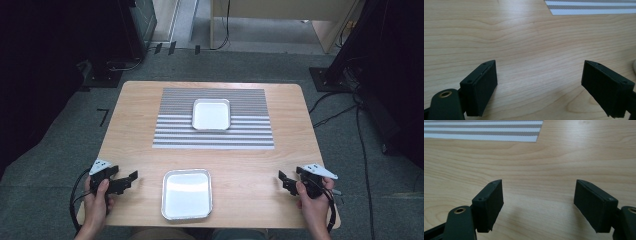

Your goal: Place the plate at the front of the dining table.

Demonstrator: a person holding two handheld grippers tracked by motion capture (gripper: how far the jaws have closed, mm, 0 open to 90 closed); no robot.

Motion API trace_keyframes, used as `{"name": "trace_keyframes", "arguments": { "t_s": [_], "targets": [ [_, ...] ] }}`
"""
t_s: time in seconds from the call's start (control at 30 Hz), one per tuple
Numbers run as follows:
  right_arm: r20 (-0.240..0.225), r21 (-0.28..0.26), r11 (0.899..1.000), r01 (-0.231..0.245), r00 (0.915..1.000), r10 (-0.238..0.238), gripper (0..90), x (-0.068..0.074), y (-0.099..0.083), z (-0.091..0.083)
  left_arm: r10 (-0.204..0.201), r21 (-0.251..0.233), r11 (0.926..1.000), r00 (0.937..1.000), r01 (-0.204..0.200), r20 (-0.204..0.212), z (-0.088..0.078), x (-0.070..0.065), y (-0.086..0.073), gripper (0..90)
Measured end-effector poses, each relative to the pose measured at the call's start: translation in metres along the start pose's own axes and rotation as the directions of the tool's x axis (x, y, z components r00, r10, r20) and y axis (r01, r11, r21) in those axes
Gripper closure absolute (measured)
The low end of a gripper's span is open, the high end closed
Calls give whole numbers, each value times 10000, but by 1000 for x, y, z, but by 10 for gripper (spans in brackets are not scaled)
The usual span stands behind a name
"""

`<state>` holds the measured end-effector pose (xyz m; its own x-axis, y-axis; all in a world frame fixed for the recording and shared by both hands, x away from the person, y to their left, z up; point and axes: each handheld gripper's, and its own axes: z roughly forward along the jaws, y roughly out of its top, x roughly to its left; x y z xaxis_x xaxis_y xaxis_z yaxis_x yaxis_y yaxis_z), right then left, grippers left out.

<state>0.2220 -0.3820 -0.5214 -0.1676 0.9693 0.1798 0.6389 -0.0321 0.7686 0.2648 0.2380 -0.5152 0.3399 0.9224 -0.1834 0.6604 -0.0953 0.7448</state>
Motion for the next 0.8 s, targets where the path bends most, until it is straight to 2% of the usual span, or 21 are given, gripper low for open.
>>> {"name": "trace_keyframes", "arguments": {
  "t_s": [0.07, 0.17, 0.4, 0.53, 0.57, 0.63, 0.67, 0.8],
  "targets": [
    [120, 19, 10000, 51, 9999, -51, 238, -3, -3, -2, 14, 39, 10000, 10000, -14, -61, -2, 2, -1, 122],
    [323, -82, 9998, 188, 9993, -185, 237, -6, -6, -8, 187, 148, 9997, 9990, -181, -398, -4, 4, -2, 116],
    [562, -138, 9999, -99, 9984, 107, 236, -23, -13, -21, 337, 170, 9993, 9970, -326, -691, -11, 10, -8, 109],
    [873, 200, 9998, 17, 9962, -35, 237, -26, -17, -25, 408, 158, 9991, 9955, -396, -855, -13, 11, -10, 105],
    [961, 273, 9996, 53, 9953, -79, 238, -26, -17, -25, 541, 208, 9984, 9933, -522, -1020, -13, 11, -11, 104],
    [982, 294, 9994, 154, 9950, -183, 238, -27, -18, -26, 909, 442, 9954, 9842, -851, -1521, -13, 9, -12, 101],
    [1067, 351, 9992, 215, 9940, -252, 238, -26, -18, -26, 989, 479, 9946, 9819, -923, -1614, -14, 9, -13, 101],
    [1265, 509, 9971, 570, 9900, -630, 234, -26, -20, -27, 1036, 490, 9941, 9813, -969, -1621, -16, 9, -16, 101]
  ]
}}
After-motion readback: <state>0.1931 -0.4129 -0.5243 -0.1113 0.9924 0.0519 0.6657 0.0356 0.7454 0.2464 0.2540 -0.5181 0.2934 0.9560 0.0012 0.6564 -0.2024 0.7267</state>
